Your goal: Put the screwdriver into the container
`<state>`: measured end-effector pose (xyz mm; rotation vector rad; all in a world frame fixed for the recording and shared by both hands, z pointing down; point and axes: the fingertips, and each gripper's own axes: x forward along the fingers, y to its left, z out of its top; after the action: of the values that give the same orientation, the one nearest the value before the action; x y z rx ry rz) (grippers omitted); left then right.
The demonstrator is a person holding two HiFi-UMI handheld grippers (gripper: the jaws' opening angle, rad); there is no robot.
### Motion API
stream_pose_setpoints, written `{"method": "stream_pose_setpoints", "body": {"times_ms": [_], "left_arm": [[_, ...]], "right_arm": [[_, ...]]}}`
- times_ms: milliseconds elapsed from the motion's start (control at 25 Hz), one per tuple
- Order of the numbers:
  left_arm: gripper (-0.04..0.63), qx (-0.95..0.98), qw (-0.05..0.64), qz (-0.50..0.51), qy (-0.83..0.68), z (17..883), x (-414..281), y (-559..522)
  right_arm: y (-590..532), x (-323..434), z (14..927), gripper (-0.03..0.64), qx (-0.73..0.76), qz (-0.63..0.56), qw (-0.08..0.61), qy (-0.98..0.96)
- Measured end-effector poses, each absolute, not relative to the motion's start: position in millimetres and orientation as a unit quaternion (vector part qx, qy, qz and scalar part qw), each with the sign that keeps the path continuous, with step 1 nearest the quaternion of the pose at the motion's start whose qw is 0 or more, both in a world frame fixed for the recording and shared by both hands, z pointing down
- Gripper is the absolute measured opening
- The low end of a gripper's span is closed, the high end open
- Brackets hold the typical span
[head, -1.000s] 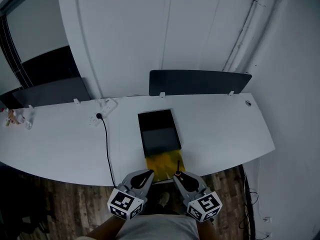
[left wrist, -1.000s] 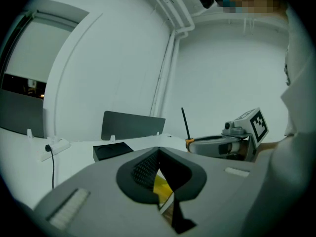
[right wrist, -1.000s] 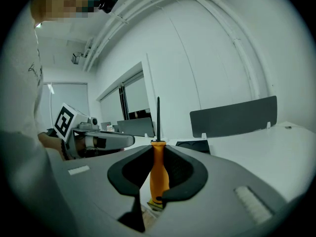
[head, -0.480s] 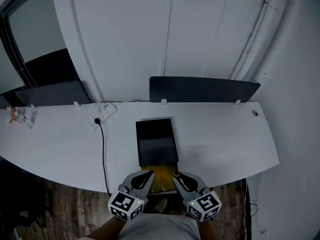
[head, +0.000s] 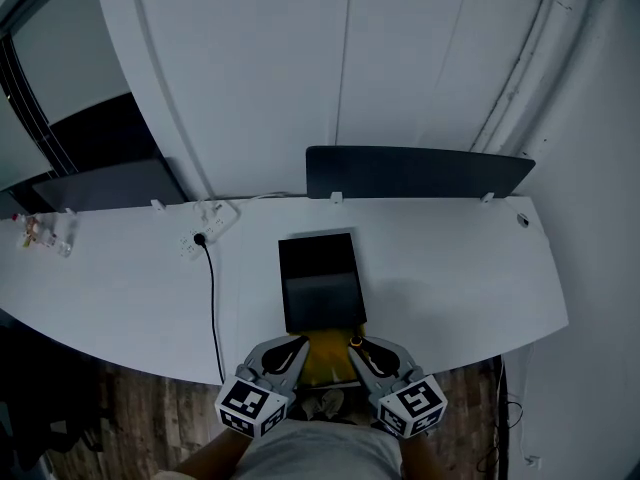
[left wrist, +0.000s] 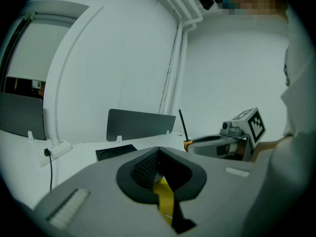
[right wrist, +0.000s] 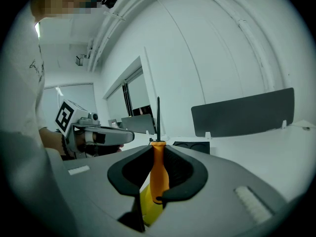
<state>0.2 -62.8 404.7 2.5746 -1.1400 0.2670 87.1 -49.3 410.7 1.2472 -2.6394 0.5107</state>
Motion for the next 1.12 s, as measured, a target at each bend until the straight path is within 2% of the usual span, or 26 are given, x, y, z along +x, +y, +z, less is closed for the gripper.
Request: {"method": "stream_pose_setpoints", "body": {"times_ms": [360,1120], "left_arm": [[0.0,0.913,0.147,0.106,-0.367,393,-6,-83],[0.0,0.913,0.17,0.1,-0.357,408,-8,-99]], "right_arm": [[-58,80,405,0.086,0.444,0.17,0.097,-0.874],[-70,82,426,0.086,0.444,0.18,0.141,-0.866]]}}
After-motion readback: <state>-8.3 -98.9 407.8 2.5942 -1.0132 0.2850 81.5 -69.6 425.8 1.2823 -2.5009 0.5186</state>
